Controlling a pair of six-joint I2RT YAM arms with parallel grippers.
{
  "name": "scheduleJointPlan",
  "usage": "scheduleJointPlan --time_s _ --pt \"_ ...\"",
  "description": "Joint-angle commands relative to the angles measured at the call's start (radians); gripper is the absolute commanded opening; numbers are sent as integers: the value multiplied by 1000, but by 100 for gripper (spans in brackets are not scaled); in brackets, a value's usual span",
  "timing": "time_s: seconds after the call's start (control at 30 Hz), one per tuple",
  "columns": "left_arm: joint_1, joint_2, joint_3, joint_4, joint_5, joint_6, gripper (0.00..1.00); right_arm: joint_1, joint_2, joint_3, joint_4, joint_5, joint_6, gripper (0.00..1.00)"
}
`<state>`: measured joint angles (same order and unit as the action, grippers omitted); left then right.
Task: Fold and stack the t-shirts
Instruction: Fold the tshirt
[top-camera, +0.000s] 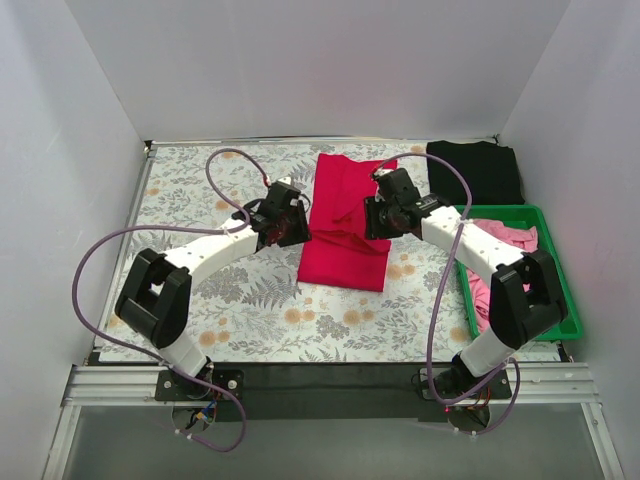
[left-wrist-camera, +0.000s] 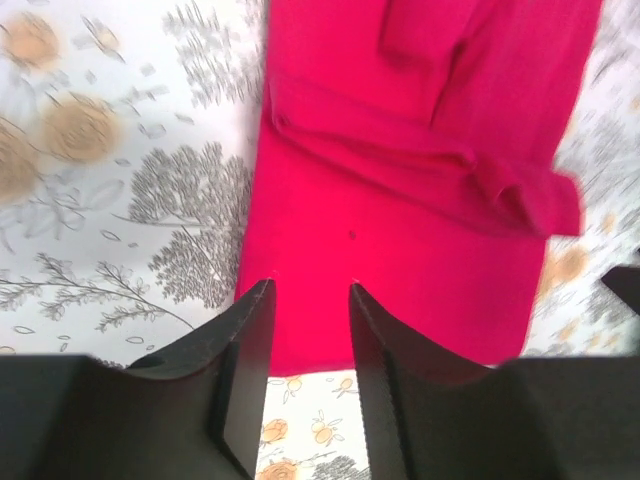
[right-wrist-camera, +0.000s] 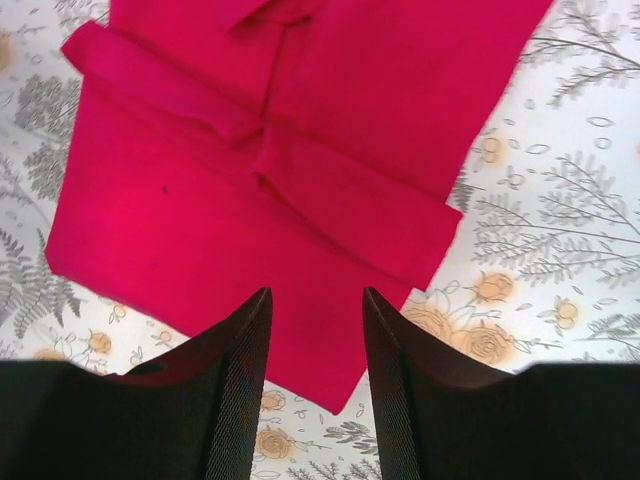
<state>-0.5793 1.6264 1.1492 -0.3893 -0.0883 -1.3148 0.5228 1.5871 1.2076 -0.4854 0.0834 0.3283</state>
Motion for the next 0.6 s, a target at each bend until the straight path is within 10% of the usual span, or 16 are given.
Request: scheduleJointPlan --time_s 0.0,0.57 --pt "-34 27 -48 16 41 -44 33 22 22 -34 67 -111 -60 40" --pt "-40 102 -259 79 41 -190 12 28 258 41 70 -13 -233 36"
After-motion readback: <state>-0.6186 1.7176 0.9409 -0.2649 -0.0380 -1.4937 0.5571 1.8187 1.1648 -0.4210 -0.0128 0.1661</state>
